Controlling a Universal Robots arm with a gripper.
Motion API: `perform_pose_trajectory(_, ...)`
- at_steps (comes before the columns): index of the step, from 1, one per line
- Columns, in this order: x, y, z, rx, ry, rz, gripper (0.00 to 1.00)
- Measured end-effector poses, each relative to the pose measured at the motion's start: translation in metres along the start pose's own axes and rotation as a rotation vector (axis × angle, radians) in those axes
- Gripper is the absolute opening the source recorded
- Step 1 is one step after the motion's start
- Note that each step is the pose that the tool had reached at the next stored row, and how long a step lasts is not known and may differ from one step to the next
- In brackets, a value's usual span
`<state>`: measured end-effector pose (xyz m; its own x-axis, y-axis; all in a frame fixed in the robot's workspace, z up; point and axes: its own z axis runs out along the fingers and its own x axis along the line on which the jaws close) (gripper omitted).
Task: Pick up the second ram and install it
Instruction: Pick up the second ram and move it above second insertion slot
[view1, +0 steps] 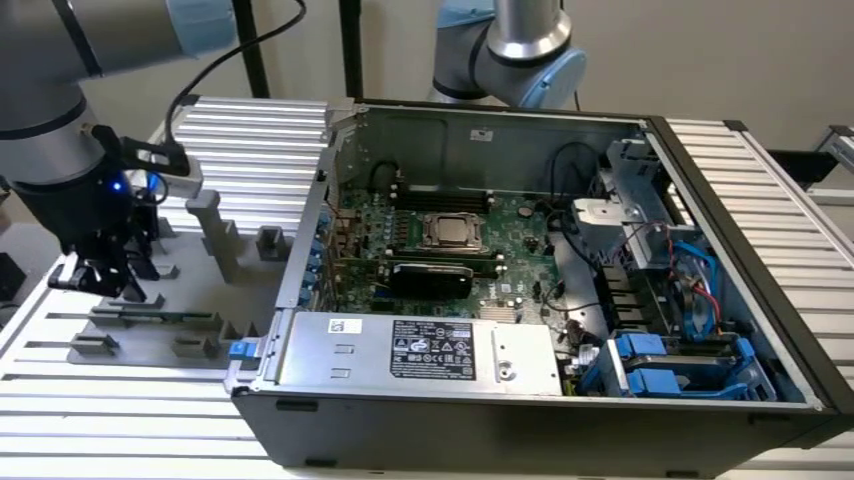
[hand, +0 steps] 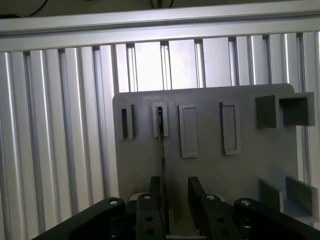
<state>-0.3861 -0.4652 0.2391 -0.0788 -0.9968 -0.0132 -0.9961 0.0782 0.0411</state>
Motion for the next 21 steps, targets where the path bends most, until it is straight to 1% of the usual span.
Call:
perform_pose_trajectory(3, 0.001, -0.0003, 0.0043, 0.0006, 0.0002, -0.01, 1.0)
perform_pose_trajectory(6, 0.003, -0.0006, 0.008, 0.0014, -0.0011, -0.018, 1.0)
perform_pose_trajectory(10, 0.006, -0.0009, 0.0121, 0.0035, -0.0047, -0.028, 1.0)
perform_pose_trajectory(14, 0.006, -0.0011, 0.0154, 0.0087, -0.0095, -0.042, 1.0)
perform_pose_trajectory(21, 0.007, -0.0027, 0.0235, 0.0092, -0.0102, -0.051, 1.0)
